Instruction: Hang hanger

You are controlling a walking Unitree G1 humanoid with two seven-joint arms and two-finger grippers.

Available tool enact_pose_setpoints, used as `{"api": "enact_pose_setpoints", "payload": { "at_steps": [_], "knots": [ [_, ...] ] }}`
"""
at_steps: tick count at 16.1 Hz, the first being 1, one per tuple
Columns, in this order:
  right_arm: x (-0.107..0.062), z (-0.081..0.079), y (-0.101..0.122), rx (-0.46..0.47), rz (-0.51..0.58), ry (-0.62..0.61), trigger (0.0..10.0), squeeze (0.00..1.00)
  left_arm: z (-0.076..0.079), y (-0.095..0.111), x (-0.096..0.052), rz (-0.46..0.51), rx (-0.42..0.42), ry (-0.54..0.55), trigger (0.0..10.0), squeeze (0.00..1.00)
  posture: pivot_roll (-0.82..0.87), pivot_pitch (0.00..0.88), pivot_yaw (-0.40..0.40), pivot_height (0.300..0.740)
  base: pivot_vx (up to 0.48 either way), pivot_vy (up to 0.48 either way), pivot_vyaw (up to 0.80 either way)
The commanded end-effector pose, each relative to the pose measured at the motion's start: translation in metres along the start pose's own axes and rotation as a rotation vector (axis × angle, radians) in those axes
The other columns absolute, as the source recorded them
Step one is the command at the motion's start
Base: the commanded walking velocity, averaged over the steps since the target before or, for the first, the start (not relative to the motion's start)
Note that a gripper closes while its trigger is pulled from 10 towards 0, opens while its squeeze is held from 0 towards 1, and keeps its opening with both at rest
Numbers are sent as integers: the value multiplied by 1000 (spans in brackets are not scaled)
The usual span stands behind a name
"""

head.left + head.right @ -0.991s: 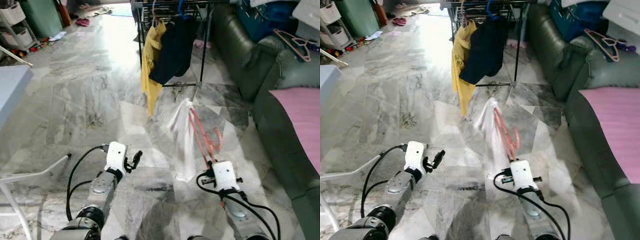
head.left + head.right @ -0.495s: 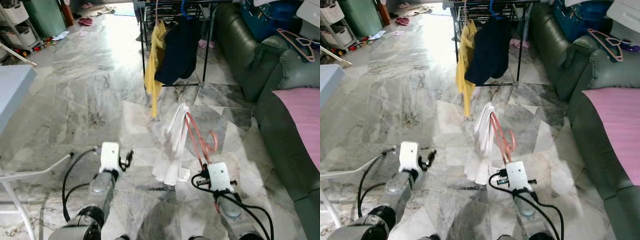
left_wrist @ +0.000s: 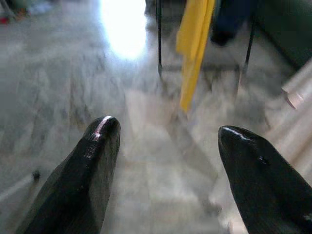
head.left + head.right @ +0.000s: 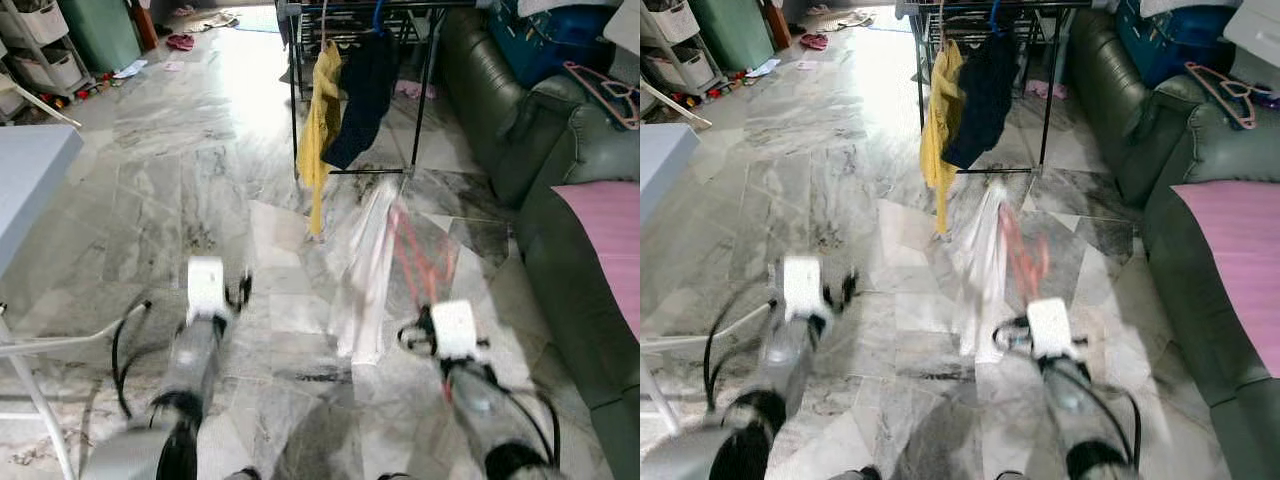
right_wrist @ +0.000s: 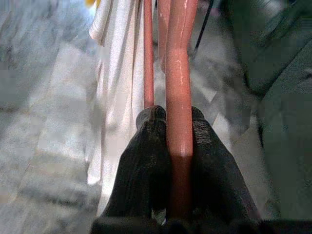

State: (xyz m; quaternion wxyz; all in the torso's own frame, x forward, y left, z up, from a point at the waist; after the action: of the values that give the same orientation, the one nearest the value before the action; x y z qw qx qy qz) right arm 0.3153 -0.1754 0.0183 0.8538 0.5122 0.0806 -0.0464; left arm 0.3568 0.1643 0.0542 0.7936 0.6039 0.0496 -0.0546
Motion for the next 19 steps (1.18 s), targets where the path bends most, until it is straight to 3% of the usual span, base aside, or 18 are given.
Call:
{"api": "enact_pose_setpoints", "payload": {
  "at_steps": [1, 3, 4, 5, 19],
  "knots": [
    [6, 7, 13, 13, 55, -26, 10000, 0, 1, 12, 4, 47, -3, 4, 10000, 0, -164, 90, 19, 740, 0, 0, 0],
    [10, 12, 27, 11, 110, -34, 10000, 0, 12, 28, 11, 108, 3, -35, 10000, 0, -171, 110, 22, 740, 0, 0, 0],
    [10, 7, 41, 3, 187, 13, 10000, 0, 31, 33, 13, 125, 6, -143, 10000, 0, -177, 134, 21, 740, 0, 0, 0],
    [8, 5, 46, 1, 215, 37, 10000, 0, 38, 33, 13, 124, 9, -186, 10000, 0, -178, 137, 21, 740, 0, 0, 0],
    [8, 5, 46, 1, 215, 37, 10000, 0, 38, 33, 13, 124, 9, -186, 10000, 0, -178, 137, 21, 740, 0, 0, 0]
  ]
}}
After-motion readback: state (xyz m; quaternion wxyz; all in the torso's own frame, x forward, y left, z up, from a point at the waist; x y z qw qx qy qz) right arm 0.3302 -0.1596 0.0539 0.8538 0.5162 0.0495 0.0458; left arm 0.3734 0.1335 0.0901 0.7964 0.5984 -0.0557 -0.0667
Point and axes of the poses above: a point about 5 cm out from each wrist's last joint towards the gripper, its own x axis pointing out of the wrist towards the gripper, its own y axis along the axis of the wrist's last joint, z = x × y, the point moved 2 cm from there along x, pointing out of the wrist towards the gripper, and after that the axes turned 15 degrees about -x, right-handed, at the moved point
